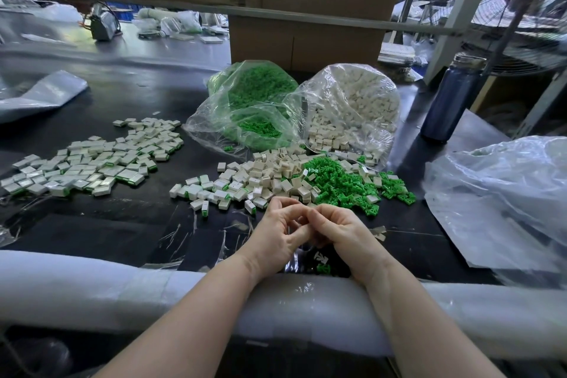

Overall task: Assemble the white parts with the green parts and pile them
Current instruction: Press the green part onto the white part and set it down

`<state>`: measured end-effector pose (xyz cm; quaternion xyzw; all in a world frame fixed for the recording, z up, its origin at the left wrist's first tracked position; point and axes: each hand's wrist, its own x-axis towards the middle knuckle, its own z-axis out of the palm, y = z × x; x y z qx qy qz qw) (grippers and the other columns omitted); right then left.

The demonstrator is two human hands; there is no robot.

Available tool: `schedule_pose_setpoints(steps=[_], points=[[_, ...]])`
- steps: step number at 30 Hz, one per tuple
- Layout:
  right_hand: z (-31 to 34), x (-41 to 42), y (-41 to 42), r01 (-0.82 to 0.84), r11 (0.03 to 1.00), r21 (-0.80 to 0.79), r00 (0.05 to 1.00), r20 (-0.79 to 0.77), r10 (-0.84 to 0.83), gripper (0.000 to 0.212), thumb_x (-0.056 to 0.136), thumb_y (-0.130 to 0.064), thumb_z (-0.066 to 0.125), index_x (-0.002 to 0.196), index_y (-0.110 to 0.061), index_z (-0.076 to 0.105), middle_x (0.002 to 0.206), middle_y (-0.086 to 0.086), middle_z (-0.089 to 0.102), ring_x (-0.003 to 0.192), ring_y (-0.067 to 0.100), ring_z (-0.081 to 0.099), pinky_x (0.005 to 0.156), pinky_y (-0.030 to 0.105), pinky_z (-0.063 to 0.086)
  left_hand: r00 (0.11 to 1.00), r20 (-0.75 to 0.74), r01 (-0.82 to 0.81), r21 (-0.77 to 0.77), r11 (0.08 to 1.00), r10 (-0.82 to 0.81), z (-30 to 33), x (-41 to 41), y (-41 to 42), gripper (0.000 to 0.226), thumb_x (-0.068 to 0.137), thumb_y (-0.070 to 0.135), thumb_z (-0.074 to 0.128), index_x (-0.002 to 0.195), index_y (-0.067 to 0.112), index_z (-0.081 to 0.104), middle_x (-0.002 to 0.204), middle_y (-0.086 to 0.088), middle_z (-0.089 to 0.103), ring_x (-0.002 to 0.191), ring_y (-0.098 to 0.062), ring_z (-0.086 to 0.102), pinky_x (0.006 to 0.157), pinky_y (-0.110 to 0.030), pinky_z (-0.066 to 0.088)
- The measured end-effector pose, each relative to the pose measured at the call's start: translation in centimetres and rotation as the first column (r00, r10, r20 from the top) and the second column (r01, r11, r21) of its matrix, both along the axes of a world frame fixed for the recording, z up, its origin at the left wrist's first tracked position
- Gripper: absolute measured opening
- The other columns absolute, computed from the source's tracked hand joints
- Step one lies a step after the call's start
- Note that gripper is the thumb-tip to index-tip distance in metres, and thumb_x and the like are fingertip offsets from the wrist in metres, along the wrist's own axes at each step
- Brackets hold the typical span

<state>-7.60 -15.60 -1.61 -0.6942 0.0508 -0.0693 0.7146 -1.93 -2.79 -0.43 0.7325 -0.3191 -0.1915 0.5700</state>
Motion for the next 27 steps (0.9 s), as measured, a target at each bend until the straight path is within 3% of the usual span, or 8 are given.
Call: schedule_pose_setpoints(steps=[5, 11, 15, 20, 23, 27], points=[[-0.23, 0.08, -0.04, -0.013, 1.0, -0.006, 1.0, 0.012, 0.013, 0.023, 0.093, -0.013, 0.049, 0.092, 0.006, 0.062, 0.068, 0.004, 0.058, 0.052, 0.001, 0.051, 0.05, 0.012, 0.041, 1.0, 0.02, 0.006, 0.01, 1.0, -0.006, -0.2, 0.06, -0.04, 0.008, 0.088, 0.009, 0.06, 0.091, 0.015, 0.063, 0.114, -0.009, 0.039, 0.099, -0.038, 0.056, 0.087, -0.035, 0.053], [-0.46, 0.14, -0.14, -0.021, 1.0, 0.008, 1.0, 0.019, 0.021, 0.021, 0.092, -0.011, 0.05, 0.086, 0.004, 0.063, 0.062, -0.003, 0.062, 0.051, 0.0, 0.053, 0.048, 0.011, 0.04, 0.996, 0.084, 0.027, 0.038, 0.999, -0.03, -0.41, 0.23, -0.02, 0.009, 0.088, 0.009, 0.06, 0.089, 0.018, 0.061, 0.109, -0.003, 0.038, 0.094, -0.017, 0.052, 0.091, -0.025, 0.05], [-0.27, 0.07, 0.03, -0.036, 0.998, 0.052, 0.999, 0.038, 0.034, 0.027, 0.085, -0.019, 0.053, 0.087, 0.007, 0.063, 0.062, -0.003, 0.065, 0.053, 0.001, 0.056, 0.049, 0.01, 0.042, 0.995, 0.096, 0.038, 0.047, 0.998, -0.042, -0.54, 0.19, 0.01, 0.011, 0.088, 0.007, 0.06, 0.089, 0.017, 0.059, 0.108, -0.003, 0.037, 0.096, -0.016, 0.051, 0.094, -0.029, 0.048], [-0.16, 0.13, 0.12, -0.029, 0.999, 0.046, 0.999, 0.019, 0.028, 0.04, 0.081, -0.03, 0.054, 0.094, 0.006, 0.063, 0.078, 0.011, 0.064, 0.066, 0.012, 0.059, 0.061, 0.02, 0.049, 0.997, 0.069, 0.036, 0.021, 0.999, -0.037, -0.49, 0.31, 0.04, 0.013, 0.089, 0.008, 0.059, 0.089, 0.021, 0.06, 0.11, -0.005, 0.038, 0.093, -0.017, 0.053, 0.09, -0.028, 0.051], [-0.18, 0.05, 0.05, -0.049, 0.998, 0.047, 0.999, 0.011, 0.049, 0.038, 0.083, -0.034, 0.05, 0.097, -0.003, 0.065, 0.083, 0.006, 0.067, 0.077, 0.015, 0.061, 0.069, 0.025, 0.051, 0.999, 0.031, 0.03, -0.012, 0.999, -0.03, -0.44, 0.4, 0.09, 0.01, 0.088, 0.01, 0.059, 0.094, 0.017, 0.063, 0.111, -0.008, 0.039, 0.09, -0.022, 0.055, 0.086, -0.028, 0.052], [0.0, 0.04, 0.08, -0.043, 0.999, 0.001, 0.999, 0.024, 0.043, 0.04, 0.084, -0.031, 0.048, 0.096, 0.004, 0.064, 0.078, 0.004, 0.066, 0.07, 0.009, 0.061, 0.064, 0.019, 0.05, 0.999, 0.022, 0.031, -0.015, 0.999, -0.031, -0.41, 0.37, 0.1, 0.009, 0.088, 0.011, 0.061, 0.09, 0.019, 0.062, 0.11, -0.006, 0.039, 0.088, -0.02, 0.054, 0.083, -0.024, 0.052]])
